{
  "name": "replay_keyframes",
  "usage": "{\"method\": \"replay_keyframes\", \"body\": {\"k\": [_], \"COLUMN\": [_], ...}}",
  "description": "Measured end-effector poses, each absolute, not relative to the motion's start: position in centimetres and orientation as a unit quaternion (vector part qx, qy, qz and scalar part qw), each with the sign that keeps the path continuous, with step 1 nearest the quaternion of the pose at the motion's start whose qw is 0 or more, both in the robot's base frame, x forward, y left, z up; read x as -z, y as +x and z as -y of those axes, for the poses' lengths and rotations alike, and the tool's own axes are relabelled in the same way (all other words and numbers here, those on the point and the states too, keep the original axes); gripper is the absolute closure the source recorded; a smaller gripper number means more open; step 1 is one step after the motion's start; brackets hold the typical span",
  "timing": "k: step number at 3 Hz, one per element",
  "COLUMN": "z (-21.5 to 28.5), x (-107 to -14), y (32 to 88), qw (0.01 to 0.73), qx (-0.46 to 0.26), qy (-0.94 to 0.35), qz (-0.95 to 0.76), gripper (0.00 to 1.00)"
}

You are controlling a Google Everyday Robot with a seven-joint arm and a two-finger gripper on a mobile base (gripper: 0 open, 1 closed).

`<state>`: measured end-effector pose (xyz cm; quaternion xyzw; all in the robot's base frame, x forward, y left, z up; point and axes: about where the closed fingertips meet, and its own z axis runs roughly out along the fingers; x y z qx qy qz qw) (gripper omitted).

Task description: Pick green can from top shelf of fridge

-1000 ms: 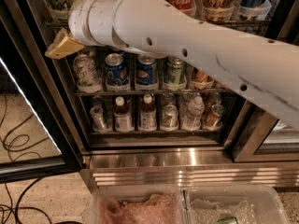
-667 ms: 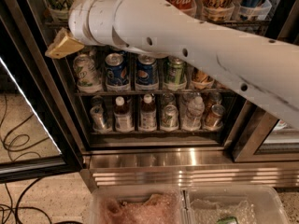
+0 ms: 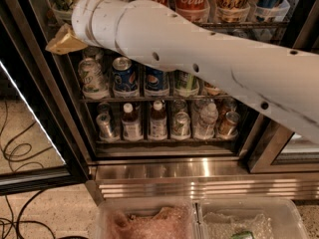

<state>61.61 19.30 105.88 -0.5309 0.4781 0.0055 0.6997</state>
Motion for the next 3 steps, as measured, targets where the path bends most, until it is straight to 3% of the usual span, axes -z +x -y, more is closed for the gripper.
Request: {"method": "replay_keyframes", "body": {"k": [3], "z": [-20.5], "x": [-105.7], "y": [61.7], "qw": [0.705], "qx": [-0.019], "qy": [-0.519], "qz": [-0.483], "gripper": [0.00]}}
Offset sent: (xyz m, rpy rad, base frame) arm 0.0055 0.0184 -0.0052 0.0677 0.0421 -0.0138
